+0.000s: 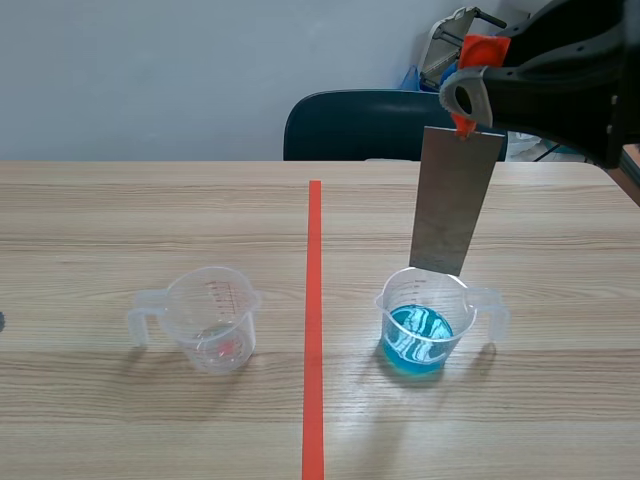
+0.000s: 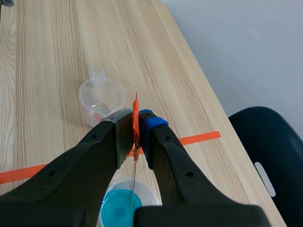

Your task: Do the redox reaction experiment

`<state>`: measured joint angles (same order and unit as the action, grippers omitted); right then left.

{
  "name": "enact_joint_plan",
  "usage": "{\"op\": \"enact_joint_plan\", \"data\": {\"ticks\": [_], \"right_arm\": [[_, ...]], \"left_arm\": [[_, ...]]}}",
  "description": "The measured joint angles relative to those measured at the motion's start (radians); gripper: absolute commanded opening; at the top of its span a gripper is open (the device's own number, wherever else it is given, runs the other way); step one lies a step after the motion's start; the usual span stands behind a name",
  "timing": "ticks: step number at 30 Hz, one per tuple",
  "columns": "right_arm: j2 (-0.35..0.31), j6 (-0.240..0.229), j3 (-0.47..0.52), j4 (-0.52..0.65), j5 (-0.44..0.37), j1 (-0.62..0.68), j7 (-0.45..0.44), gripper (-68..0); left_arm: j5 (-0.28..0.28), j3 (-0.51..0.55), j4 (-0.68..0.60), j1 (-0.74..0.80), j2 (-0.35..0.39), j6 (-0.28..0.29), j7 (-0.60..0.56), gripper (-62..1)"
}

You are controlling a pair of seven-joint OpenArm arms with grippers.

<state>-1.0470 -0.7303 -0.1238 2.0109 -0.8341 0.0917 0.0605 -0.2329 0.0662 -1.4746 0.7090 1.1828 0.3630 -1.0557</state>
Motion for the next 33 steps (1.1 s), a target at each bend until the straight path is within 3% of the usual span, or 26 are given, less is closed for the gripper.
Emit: {"op": "enact_joint_plan", "data": {"ticks": [16,25,33], "right_arm": [[0.0,0.0,0.0,0.0,0.002,0.007,-0.002,-66.6],[0.045,0.0,0.0,0.0,0.12,0.023,-0.027,-66.7],[0.085,0.0,0.0,0.0,0.152,0.023,-0.031,-66.7]], "left_arm": [[0.0,0.0,0.0,0.0,0.0,0.0,0.0,1.4],[0.0,0.0,0.0,0.0,0.0,0.0,0.0,1.4],[0.0,0.0,0.0,0.0,0.0,0.0,0.0,1.4]]}}
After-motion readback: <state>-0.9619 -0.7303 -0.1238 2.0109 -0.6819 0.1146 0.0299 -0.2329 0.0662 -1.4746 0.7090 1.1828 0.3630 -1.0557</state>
